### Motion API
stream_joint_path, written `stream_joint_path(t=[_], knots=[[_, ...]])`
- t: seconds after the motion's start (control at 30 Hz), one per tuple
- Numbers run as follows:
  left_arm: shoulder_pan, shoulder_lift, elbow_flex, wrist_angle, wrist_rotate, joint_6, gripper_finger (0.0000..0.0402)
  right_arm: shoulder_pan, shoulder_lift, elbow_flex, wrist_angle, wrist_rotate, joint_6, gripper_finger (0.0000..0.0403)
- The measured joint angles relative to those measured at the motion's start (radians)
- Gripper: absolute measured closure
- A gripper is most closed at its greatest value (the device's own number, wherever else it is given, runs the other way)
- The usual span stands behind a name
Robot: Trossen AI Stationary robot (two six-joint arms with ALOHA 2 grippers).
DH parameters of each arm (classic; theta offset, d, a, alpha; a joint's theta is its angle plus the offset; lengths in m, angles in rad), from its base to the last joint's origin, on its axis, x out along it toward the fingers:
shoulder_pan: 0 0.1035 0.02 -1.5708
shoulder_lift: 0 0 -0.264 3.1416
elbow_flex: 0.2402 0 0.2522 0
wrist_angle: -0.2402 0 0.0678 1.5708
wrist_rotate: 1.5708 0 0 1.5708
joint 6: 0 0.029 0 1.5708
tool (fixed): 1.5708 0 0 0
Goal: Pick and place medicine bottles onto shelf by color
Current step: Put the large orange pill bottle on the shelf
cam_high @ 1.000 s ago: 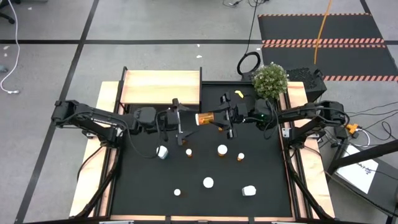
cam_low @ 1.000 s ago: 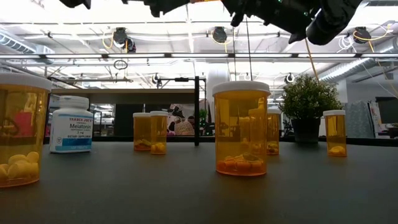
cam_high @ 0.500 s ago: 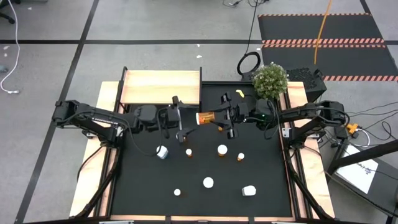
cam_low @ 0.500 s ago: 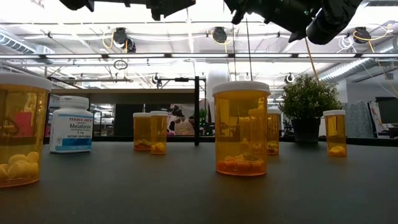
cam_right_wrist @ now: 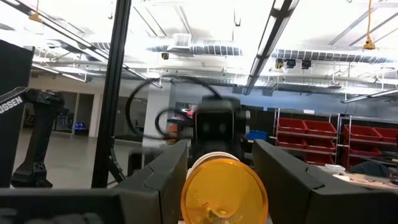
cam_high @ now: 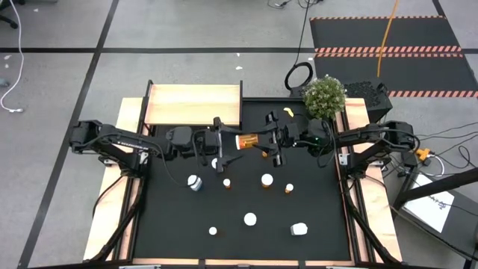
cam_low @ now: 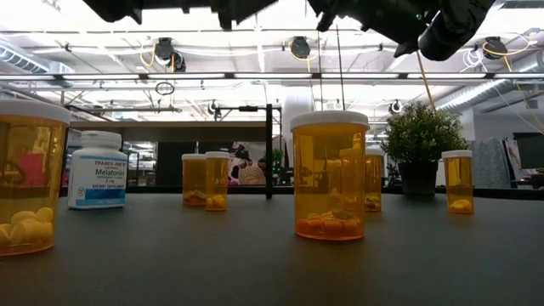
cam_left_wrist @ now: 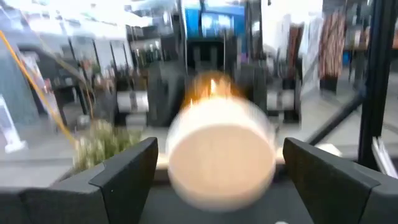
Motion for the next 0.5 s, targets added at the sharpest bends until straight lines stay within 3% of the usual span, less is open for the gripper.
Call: stream_joint_path(t=[0.13,0.5], knots=[[0.006,0.009,0.004,0.024,-0.004,0.015,0.0067,0.0,0.0,0.0,-0.001,0.0,0.0,0.0234],[0.007,0.009,0.003,0.022,-0.008,0.027,0.018,0.0,0.0,0.0,-0.003,0.0,0.0,0.0234]])
